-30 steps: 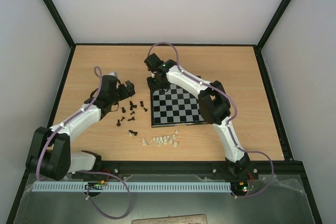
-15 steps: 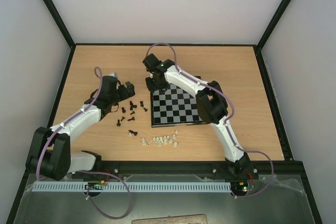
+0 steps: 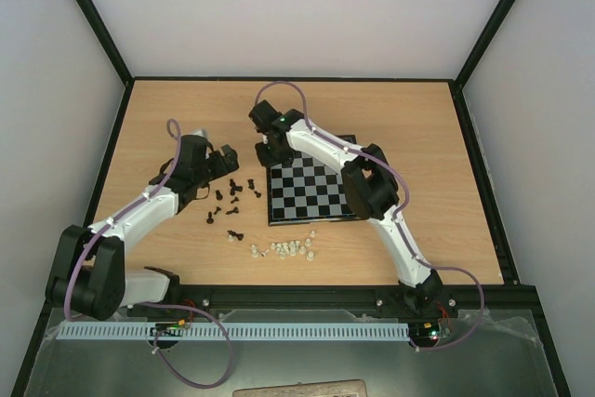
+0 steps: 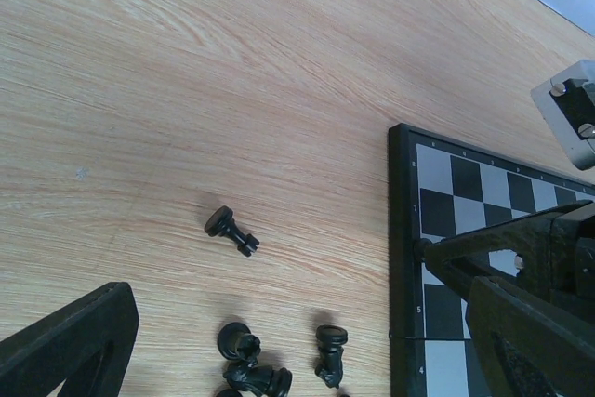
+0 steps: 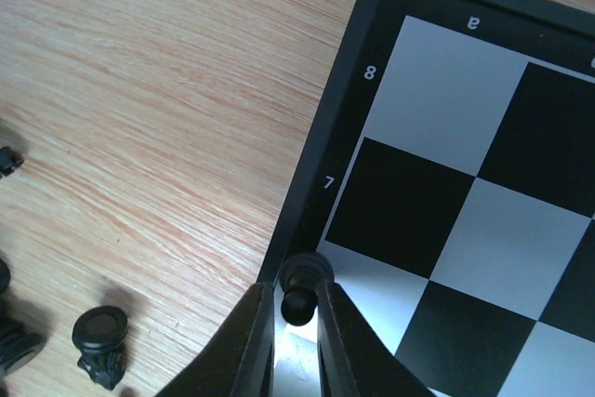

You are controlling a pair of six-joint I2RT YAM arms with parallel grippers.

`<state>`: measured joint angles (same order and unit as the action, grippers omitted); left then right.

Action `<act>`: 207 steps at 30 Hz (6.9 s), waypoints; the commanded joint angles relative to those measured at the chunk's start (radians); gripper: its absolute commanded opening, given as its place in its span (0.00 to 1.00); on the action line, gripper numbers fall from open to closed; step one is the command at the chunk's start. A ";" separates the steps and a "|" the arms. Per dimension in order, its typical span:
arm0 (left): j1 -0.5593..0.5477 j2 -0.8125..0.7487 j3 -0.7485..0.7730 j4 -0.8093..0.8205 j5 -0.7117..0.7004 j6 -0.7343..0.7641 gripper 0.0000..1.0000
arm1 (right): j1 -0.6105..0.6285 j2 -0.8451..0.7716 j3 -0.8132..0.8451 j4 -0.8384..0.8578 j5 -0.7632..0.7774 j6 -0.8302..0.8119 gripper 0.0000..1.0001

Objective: Set up the chess pieces on the board
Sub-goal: Move the chess piece to the chessboard, then pick up the chess piece at the center of the board, then place the chess piece on the chessboard.

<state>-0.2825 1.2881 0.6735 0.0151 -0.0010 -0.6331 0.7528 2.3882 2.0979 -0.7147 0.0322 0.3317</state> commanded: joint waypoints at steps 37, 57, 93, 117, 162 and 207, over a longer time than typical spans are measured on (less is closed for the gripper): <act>0.011 -0.003 -0.012 0.010 0.007 -0.001 1.00 | -0.202 -0.163 -0.252 -0.051 0.179 0.028 0.09; 0.009 0.020 0.034 -0.184 -0.024 -0.030 1.00 | -0.199 -0.270 -0.297 0.032 0.052 0.014 0.26; -0.052 0.207 0.153 -0.473 -0.058 -0.060 0.41 | -0.098 -0.397 -0.375 0.059 -0.018 0.022 0.29; -0.038 0.238 0.388 -0.618 -0.059 0.116 0.05 | -0.096 -0.405 -0.379 0.058 -0.004 0.019 0.29; -0.331 1.156 1.607 -0.897 0.061 0.185 0.05 | -0.186 -0.675 -0.506 0.115 0.234 0.108 0.31; -0.312 1.109 1.604 -0.838 0.044 0.178 0.43 | -0.187 -0.688 -0.533 0.146 0.196 0.106 0.31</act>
<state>-0.5991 2.4748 2.2635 -0.8318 0.0441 -0.4538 0.5694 1.7454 1.5951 -0.5770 0.2287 0.4309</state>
